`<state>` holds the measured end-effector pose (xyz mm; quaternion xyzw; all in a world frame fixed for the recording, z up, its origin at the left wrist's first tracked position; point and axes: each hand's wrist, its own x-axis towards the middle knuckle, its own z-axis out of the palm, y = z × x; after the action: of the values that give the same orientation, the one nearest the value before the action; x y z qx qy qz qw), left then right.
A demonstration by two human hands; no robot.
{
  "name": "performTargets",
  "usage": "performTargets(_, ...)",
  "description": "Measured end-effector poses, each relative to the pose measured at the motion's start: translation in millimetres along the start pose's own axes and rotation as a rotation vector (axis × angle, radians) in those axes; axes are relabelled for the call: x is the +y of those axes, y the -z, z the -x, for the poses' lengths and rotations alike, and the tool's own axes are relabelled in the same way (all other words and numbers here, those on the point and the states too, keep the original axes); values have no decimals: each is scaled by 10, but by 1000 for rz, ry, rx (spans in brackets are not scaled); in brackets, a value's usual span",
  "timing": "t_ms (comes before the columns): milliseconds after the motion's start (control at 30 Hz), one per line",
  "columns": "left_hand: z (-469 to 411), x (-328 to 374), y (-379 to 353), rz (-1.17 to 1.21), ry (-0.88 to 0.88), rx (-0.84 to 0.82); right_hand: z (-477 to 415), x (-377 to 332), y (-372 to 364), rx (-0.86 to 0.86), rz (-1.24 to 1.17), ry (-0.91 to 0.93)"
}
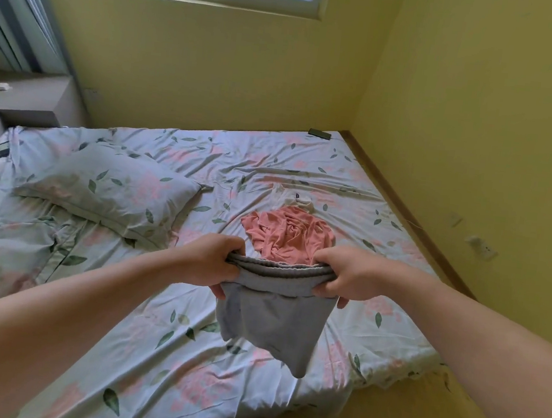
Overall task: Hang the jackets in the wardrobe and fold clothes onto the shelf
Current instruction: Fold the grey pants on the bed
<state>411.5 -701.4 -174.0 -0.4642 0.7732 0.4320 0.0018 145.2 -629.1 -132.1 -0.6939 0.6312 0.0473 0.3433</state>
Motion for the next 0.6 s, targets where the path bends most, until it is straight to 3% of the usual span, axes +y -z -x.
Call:
performTargets(267, -344, -603, 448, 192, 114, -94, -688, -387, 148, -166, -113, -50)
performTargets(433, -657, -999, 715, 205, 104, -29, -1380, -511, 114, -69, -48, -62)
performTargets(600, -922, -1336, 950, -59, 20, 196, -1970, -596, 82, 90, 71, -2)
